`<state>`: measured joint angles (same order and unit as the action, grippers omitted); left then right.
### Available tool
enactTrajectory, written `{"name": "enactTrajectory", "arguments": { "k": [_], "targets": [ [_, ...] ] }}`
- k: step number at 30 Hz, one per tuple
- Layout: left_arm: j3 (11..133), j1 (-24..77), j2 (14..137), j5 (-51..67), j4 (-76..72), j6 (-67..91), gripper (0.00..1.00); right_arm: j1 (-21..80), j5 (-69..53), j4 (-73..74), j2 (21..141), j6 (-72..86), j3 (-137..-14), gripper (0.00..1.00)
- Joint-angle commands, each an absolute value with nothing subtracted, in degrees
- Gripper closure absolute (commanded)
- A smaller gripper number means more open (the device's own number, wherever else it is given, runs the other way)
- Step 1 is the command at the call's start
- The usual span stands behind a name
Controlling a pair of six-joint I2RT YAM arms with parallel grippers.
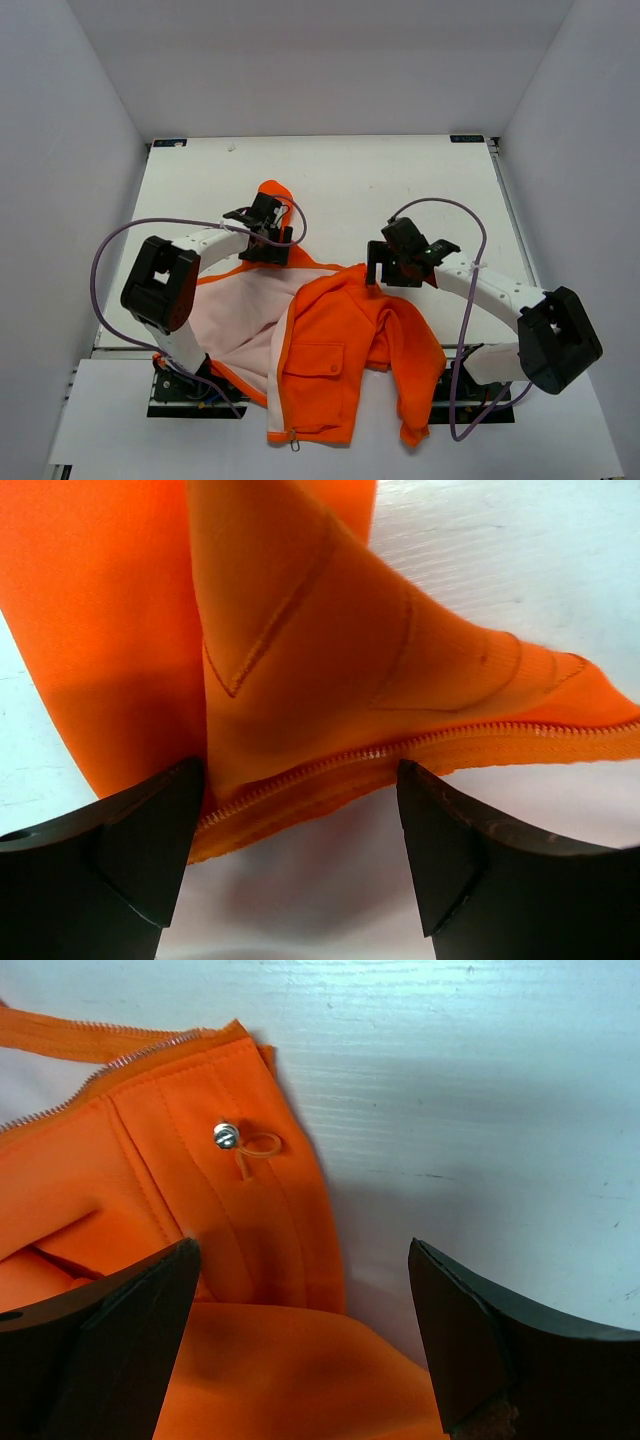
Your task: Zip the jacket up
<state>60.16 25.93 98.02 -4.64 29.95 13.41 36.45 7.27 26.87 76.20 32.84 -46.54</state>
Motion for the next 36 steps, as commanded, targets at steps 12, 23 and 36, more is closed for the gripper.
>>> {"name": "enactTrajectory", "arguments": {
  "k": [12,23,36],
  "targets": [
    [59.7,25.8,96.5,-0.4,29.3,14.0,0.97,36.1,6.1,25.4,76.7,37.2,-44.2,0.24],
    [62.8,25.8,78.2,-3.6,27.3,20.6,1.00,36.1,9.4,24.1,74.0,31.2,-55.3,1.00],
    [69.3,25.8,61.1,6.2,16.9,21.9,1.00,36.1,7.5,19.9,67.4,24.2,-63.6,0.69]
  ]
}}
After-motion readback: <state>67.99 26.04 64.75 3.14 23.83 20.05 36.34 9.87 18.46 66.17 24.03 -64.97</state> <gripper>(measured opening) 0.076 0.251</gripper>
